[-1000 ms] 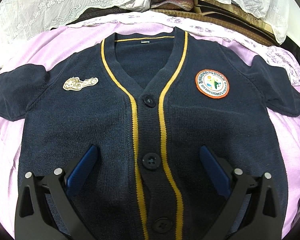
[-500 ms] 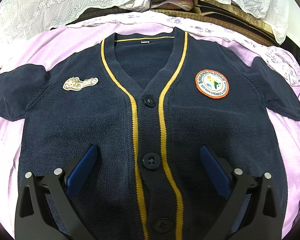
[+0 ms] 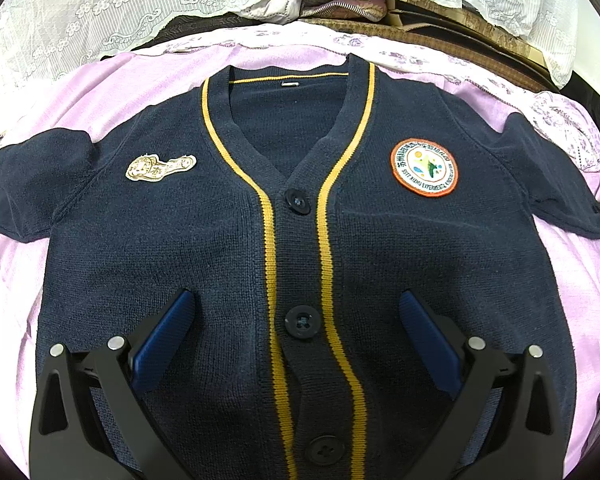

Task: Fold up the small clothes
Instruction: 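Carry the held sleeve with the right gripper across the cardigan body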

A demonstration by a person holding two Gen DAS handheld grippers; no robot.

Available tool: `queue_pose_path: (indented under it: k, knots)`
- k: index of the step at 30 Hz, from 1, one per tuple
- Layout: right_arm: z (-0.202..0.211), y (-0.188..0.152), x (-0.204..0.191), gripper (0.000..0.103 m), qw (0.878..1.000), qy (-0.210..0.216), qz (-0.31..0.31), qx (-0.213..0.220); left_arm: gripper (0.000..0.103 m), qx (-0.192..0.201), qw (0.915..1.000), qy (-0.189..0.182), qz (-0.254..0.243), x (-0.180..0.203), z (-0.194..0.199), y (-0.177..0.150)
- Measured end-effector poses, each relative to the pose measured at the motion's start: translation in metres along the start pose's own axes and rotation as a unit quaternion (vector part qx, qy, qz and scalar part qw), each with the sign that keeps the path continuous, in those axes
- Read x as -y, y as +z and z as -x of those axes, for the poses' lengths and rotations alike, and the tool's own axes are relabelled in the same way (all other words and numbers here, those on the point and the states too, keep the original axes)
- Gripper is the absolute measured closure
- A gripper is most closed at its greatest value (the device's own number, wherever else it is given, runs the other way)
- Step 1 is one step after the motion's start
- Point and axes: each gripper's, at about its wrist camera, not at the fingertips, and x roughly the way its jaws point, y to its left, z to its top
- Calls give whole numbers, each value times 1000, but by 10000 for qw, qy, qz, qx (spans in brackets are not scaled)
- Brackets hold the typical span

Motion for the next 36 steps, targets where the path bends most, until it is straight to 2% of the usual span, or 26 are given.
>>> queue_pose_path:
  k: [2, 5, 7, 10, 12, 14, 16, 22, 23, 25, 26, 32, 36]
  knots:
    - [12, 4, 5, 94, 9987, 434, -242, 115, 4, -3, 10000, -21, 0, -1, 1, 0]
    - [33, 5, -16, 94, 9963, 731, 147, 420, 4, -47, 9999, -108, -1, -5, 5, 0]
    - [45, 4, -31, 94, 9940, 829, 414, 573, 4, -42, 9998, -201, 47, -13, 13, 1]
    - [54, 1, -45, 94, 9921, 821, 715, 627, 4, 1, 9999, -123, 110, -29, 22, 5]
    - [51, 2, -39, 94, 9943, 680, 610, 548, 4, 49, 9998, 115, 142, -45, 27, 8]
    - [49, 4, -29, 94, 9958, 769, 327, 387, 4, 139, 9993, 305, 169, -64, 33, 12]
    - [47, 3, -28, 94, 9955, 883, 178, 298, 4, 300, 9970, 651, 284, -92, 39, 14]
    - [49, -8, -54, 94, 9935, 1030, 428, 229, 4, 526, 9882, 1284, 649, -161, 32, -4]
    - [50, -9, -57, 94, 9932, 1048, 469, 204, 4, 484, 9874, 1302, 757, -168, 26, -7]
    - [50, -14, -66, 94, 9926, 1053, 584, 131, 4, 170, 9886, 909, 1191, -183, 13, -6]
    - [51, -17, -68, 94, 9923, 1068, 618, 102, 4, 154, 9879, 818, 1311, -187, 12, -5]
    - [48, -35, -96, 94, 9889, 1166, 916, -112, 4, 236, 9889, 978, 1098, -178, 10, -1]
    - [43, -44, -115, 94, 9873, 1066, 1163, -206, 4, 196, 9892, 973, 1079, -179, 10, -5]
